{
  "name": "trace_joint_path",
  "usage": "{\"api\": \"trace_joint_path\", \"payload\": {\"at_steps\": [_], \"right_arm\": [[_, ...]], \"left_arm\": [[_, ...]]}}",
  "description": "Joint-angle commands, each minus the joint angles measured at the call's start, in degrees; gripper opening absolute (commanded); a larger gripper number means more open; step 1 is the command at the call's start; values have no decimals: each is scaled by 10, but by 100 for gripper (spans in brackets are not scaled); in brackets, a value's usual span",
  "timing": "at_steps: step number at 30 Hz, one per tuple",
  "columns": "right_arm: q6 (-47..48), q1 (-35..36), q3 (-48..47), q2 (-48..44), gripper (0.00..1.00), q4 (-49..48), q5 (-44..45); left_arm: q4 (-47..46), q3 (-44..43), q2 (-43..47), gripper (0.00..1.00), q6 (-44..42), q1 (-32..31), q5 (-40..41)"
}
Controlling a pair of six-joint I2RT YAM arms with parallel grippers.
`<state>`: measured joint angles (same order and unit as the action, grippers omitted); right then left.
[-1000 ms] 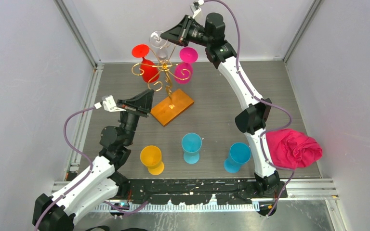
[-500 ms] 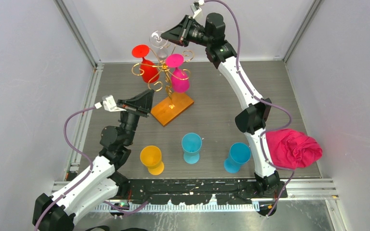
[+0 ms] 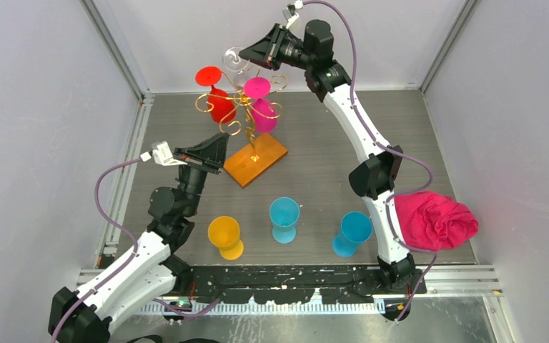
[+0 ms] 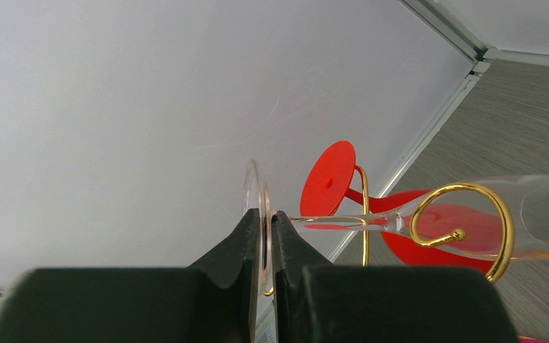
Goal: Place the wine glass upside down on the wine glass rack
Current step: Turn the wine glass upside down at the wine rack.
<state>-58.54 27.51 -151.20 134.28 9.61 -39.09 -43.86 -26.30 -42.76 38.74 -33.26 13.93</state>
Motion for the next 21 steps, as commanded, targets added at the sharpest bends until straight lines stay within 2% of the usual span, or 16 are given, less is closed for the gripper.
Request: {"api": "trace_joint_path", "payload": {"at_steps": [1, 21], "right_arm": [[12, -3, -6, -38, 1, -3, 7], [23, -19, 18, -62, 1, 46, 52]], "left_arm": [[-14, -3, 4, 24, -2, -1, 1], [-15, -2, 0, 24, 0, -1, -1]]}}
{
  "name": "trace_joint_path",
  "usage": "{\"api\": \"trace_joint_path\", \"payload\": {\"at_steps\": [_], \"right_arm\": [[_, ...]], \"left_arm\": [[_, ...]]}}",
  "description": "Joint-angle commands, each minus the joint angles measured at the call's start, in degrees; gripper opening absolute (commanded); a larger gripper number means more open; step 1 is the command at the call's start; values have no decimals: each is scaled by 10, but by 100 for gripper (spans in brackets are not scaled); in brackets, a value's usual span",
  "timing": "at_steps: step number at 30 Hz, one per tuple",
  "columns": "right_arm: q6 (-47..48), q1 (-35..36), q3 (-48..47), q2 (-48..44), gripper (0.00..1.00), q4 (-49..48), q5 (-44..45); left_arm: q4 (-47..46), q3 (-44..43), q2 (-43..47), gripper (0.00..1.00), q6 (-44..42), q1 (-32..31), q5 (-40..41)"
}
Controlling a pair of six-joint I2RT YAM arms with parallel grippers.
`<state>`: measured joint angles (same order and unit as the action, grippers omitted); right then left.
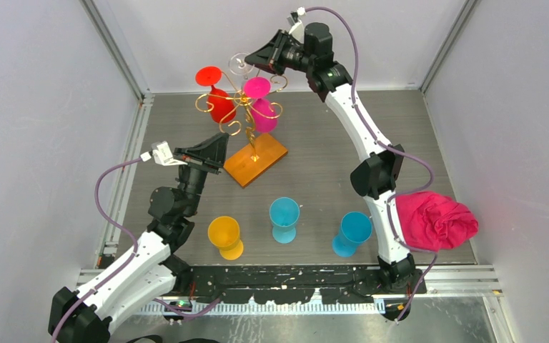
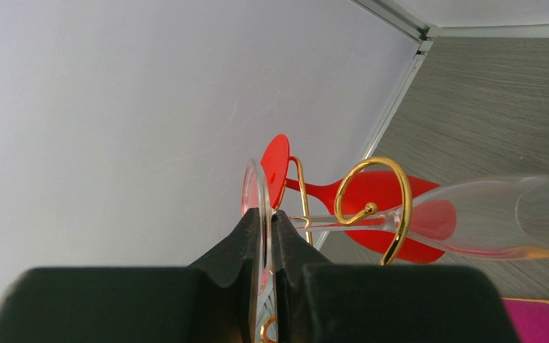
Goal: Place the wine glass upside down on the wine glass rack
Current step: Turn the wine glass upside down at the wine rack.
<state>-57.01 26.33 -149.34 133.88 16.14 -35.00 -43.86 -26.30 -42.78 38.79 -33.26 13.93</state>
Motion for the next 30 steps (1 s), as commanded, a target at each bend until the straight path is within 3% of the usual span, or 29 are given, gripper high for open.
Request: {"api": "trace_joint_path", "payload": {"at_steps": [1, 30], "right_arm": [[7, -8, 1, -59, 1, -19, 13], [-24, -38, -43, -22, 1, -33, 18]], "left_arm": [[-14, -2, 0, 24, 0, -1, -1], [-22, -6, -19, 24, -4, -1, -2]]}}
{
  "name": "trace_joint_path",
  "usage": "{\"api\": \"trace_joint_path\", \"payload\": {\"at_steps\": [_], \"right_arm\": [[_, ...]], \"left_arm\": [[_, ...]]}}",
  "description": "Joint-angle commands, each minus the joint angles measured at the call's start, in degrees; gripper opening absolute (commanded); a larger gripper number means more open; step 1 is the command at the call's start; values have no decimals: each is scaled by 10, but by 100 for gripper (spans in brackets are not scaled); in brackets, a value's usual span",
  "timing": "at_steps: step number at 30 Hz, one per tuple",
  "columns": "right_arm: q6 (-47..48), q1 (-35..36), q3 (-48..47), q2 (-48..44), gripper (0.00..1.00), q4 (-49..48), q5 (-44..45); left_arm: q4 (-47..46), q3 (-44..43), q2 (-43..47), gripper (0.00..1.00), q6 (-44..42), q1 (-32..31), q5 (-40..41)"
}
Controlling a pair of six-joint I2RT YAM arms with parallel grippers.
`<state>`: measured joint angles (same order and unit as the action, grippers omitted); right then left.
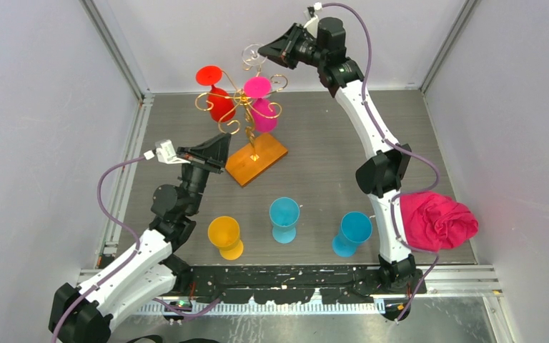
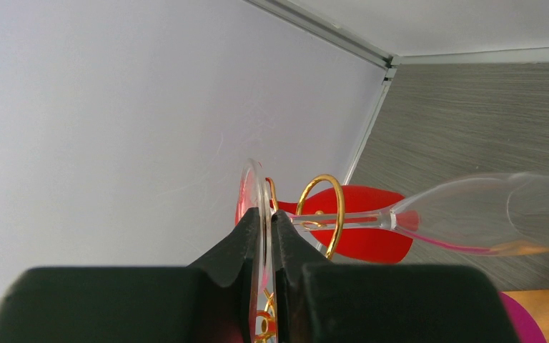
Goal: Place the wine glass upside down on the wine glass rack
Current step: Turn the wine glass upside down at the wine rack.
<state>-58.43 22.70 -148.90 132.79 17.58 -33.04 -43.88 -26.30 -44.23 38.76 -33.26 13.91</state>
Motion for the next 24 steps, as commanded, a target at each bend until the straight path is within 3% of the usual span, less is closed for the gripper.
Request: {"api": "trace_joint_path", "payload": {"at_steps": [1, 24], "right_arm": [[-11, -2, -54, -7, 1, -47, -3], [-40, 1, -101, 54, 1, -66, -6]], "left_arm": [[-23, -6, -6, 24, -4, -1, -3], [-38, 6, -14, 28, -14, -1, 0]]}}
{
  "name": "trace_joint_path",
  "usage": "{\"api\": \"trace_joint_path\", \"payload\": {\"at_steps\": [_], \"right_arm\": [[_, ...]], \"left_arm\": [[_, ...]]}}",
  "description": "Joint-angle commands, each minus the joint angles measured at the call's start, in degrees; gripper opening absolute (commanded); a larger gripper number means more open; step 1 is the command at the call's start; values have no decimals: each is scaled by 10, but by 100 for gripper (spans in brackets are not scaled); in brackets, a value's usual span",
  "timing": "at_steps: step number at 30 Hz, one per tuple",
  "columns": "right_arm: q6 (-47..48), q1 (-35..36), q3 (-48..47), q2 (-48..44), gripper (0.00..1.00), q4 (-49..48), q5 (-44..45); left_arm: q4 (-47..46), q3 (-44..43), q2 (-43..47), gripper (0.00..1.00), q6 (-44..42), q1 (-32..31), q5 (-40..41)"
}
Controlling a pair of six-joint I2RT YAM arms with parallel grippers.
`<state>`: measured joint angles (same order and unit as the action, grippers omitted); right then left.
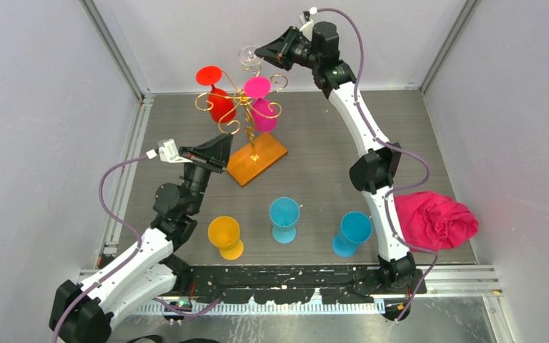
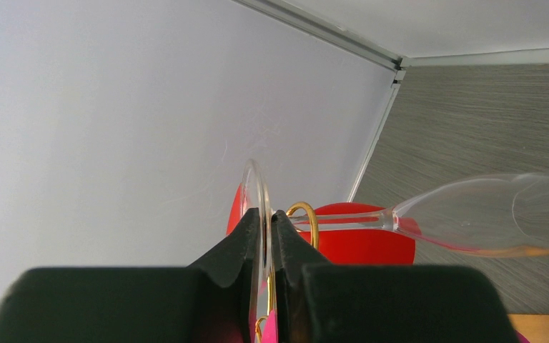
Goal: Place the wine glass upside down on the wine glass rack
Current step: Turn the wine glass upside down at the wine rack.
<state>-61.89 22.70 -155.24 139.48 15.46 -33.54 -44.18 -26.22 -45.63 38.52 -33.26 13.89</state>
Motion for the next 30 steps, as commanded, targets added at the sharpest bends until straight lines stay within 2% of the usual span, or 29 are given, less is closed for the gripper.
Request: {"api": "trace_joint_path", "payload": {"at_steps": [1, 8, 21, 30], "right_arm": [[-4, 1, -39, -12, 1, -42, -1], [4, 1, -44, -12, 1, -30, -6], [16, 0, -43, -7, 1, -16, -27], [20, 5, -47, -2, 9, -17, -46]], "left_arm": [[-37, 6, -1, 28, -12, -1, 1], [-39, 3, -4, 32, -13, -1, -2], [-44, 1, -10, 51, -7, -1, -9], [-52, 5, -16, 55, -4, -1, -10]]}}
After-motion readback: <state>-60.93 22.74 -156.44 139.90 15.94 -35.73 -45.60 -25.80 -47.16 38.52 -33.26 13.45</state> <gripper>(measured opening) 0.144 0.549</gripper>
